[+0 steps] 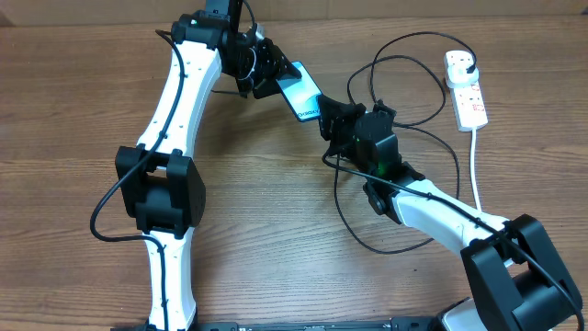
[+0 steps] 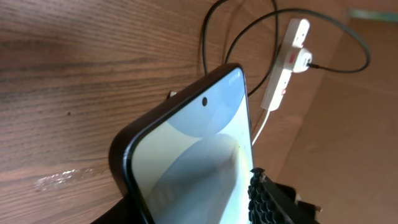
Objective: Plug charger to phone and switch on socket
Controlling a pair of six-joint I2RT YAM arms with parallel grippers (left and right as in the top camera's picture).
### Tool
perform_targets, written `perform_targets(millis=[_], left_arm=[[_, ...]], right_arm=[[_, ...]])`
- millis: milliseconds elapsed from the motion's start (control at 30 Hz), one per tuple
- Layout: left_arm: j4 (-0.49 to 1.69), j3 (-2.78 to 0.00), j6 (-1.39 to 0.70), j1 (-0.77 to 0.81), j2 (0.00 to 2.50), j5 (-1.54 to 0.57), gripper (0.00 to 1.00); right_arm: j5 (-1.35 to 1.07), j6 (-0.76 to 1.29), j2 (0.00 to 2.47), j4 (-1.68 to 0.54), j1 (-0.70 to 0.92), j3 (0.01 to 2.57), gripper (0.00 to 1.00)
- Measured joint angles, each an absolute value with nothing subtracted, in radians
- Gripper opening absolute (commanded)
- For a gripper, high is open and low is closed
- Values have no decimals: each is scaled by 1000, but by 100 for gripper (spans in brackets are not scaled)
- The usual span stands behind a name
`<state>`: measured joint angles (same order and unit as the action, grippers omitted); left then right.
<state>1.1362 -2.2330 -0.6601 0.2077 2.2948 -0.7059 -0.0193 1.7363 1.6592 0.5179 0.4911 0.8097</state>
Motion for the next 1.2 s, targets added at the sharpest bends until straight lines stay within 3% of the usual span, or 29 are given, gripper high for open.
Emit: perform_targets(millis=[500, 700, 833, 1100, 1200], left_arm=[[1027, -2232, -663, 185, 2309, -882, 38], [1026, -2232, -595, 176, 2318, -959, 22], [1016, -2232, -563, 172, 2318, -992, 5], [1007, -2232, -546, 157, 2318, -1077, 4], [1005, -2232, -542, 155, 2318, -1103, 4]], right_arm=[[-154, 1628, 1643, 533, 484, 825, 4], [-206, 1531, 1635, 554, 484, 825, 4], [-226, 1512, 1633, 569, 484, 825, 4], [-251, 1512, 1624, 579, 483, 825, 4], [-257, 1499, 1620, 575, 483, 826, 20]])
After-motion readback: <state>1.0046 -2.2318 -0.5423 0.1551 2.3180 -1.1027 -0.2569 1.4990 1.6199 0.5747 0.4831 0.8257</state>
